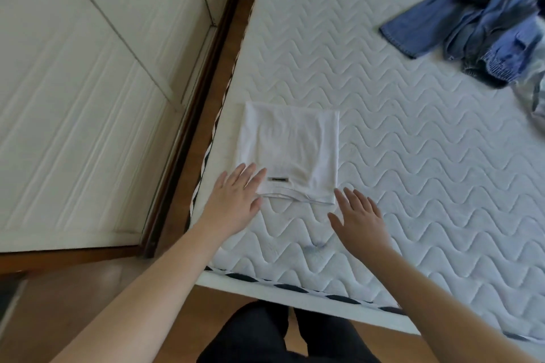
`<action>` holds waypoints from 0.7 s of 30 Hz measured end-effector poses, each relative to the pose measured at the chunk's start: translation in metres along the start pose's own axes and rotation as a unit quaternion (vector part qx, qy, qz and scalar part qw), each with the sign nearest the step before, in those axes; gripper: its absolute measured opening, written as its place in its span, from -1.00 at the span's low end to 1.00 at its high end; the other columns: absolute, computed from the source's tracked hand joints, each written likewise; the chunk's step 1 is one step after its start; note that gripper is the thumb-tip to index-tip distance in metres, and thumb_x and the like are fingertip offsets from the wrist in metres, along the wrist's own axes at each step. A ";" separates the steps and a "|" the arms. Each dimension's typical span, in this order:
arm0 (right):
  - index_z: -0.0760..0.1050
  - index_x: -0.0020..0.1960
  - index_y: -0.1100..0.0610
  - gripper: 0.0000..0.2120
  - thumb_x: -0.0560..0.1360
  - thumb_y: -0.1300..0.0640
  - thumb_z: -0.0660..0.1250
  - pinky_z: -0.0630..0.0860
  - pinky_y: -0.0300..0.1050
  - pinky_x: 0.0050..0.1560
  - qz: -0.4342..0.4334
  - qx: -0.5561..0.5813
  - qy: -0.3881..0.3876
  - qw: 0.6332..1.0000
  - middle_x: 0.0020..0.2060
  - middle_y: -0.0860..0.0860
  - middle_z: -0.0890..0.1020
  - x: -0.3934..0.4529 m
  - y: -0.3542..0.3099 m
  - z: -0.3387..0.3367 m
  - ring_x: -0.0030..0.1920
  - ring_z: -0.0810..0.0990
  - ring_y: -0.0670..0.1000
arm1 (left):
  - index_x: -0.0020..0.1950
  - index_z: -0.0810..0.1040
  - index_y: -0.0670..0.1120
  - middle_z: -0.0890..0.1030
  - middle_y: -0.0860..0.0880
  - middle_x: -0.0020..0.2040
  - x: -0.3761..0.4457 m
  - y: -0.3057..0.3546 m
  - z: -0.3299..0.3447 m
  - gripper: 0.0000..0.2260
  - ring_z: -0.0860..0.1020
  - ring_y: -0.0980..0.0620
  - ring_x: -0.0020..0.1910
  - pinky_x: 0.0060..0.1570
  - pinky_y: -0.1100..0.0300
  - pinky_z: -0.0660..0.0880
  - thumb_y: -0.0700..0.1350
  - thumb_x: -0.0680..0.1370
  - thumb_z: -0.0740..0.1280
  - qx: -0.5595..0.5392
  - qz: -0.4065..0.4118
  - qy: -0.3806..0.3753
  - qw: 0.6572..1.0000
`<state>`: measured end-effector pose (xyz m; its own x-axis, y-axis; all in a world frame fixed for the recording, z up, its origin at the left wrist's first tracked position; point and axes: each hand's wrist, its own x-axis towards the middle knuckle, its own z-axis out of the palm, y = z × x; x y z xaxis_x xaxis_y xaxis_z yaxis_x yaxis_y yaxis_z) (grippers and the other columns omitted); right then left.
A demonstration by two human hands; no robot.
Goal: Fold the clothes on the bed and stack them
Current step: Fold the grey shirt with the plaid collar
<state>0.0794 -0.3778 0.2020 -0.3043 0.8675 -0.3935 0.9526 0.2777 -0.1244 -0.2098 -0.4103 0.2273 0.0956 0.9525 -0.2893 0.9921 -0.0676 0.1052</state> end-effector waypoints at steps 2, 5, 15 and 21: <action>-0.05 0.60 -0.01 -0.39 0.63 -0.22 -0.09 -0.11 0.00 0.55 -0.013 -0.013 0.008 1.000 0.58 0.01 0.09 -0.019 -0.006 -0.025 0.57 -0.01 0.03 | 0.60 -0.07 0.03 -0.02 -0.03 0.61 -0.019 0.011 -0.028 -0.45 -0.08 -0.03 0.58 0.51 -0.07 -0.06 0.10 0.65 0.01 -0.016 -0.023 -0.003 1.000; -0.04 0.60 -0.02 -0.39 0.62 -0.24 -0.10 -0.11 -0.02 0.54 -0.023 -0.013 0.027 0.999 0.58 -0.01 0.10 -0.043 -0.018 -0.058 0.57 0.01 0.02 | 0.60 -0.09 0.03 -0.05 -0.02 0.61 -0.041 0.029 -0.055 -0.45 -0.12 -0.02 0.58 0.51 -0.07 -0.12 0.13 0.65 -0.05 -0.003 -0.020 0.013 1.000; -0.04 0.60 -0.07 -0.36 0.57 -0.28 -0.26 -0.22 -0.07 0.51 0.058 0.016 0.109 0.992 0.59 -0.05 0.04 -0.127 -0.002 -0.126 0.58 -0.05 -0.01 | 0.59 -0.06 0.13 -0.07 0.03 0.61 -0.047 0.074 -0.123 -0.36 -0.18 0.01 0.58 0.47 -0.04 -0.28 0.36 0.55 -0.22 0.079 0.103 0.071 0.989; -0.04 0.60 -0.07 -0.29 0.52 -0.30 -0.36 -0.18 -0.01 0.55 0.129 0.025 0.143 0.981 0.59 -0.06 0.02 -0.171 0.043 -0.143 0.58 -0.07 0.00 | 0.59 0.00 0.13 -0.08 0.03 0.62 -0.037 0.146 -0.160 -0.30 -0.19 0.03 0.58 0.50 -0.07 -0.24 0.36 0.50 -0.30 0.095 0.179 0.077 0.976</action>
<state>0.1723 -0.4549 0.3937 -0.0343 0.9886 -0.1469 0.9946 0.0193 -0.1023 -0.0810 -0.4079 0.4055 0.4394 0.8904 -0.1186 0.8962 -0.4435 -0.0093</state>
